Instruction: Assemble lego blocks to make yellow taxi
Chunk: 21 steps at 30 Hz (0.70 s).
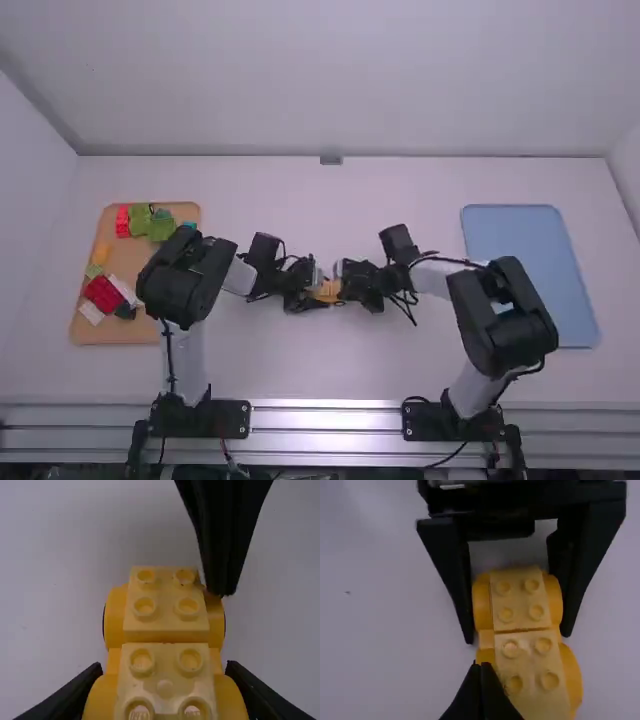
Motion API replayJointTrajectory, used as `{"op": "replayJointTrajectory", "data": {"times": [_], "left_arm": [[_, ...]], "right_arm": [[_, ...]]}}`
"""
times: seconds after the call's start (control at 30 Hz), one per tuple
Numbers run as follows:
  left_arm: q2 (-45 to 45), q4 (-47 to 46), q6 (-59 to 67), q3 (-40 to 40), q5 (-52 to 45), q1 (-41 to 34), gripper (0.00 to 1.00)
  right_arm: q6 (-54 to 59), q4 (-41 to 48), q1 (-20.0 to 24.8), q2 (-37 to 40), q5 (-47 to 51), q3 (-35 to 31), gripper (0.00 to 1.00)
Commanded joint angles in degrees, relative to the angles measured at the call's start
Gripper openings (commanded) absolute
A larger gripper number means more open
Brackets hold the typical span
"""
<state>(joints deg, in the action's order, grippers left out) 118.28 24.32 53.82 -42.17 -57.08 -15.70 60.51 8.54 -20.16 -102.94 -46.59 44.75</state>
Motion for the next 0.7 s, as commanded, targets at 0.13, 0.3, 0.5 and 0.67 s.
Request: {"op": "replayJointTrajectory", "data": {"times": [0.13, 0.3, 0.5, 0.67], "left_arm": [[0.96, -1.73, -1.51, 0.96, 7.23, -0.04, 0.39], [0.96, -1.75, -1.53, 0.96, 7.19, -0.04, 0.39], [0.96, -1.75, -1.57, 0.98, 7.21, -0.04, 0.38], [0.96, -1.70, -1.55, 0.96, 7.21, -0.07, 0.37]], "right_arm": [[12.63, 6.71, 5.20, 2.91, -11.30, 4.20, 0.00], [3.63, 0.61, 3.67, 1.03, -3.39, 3.15, 0.00], [-2.21, -0.59, -0.50, -2.03, 5.99, 3.28, 0.00], [-3.67, -0.76, -2.73, -2.84, 8.79, 3.28, 0.00]]}}
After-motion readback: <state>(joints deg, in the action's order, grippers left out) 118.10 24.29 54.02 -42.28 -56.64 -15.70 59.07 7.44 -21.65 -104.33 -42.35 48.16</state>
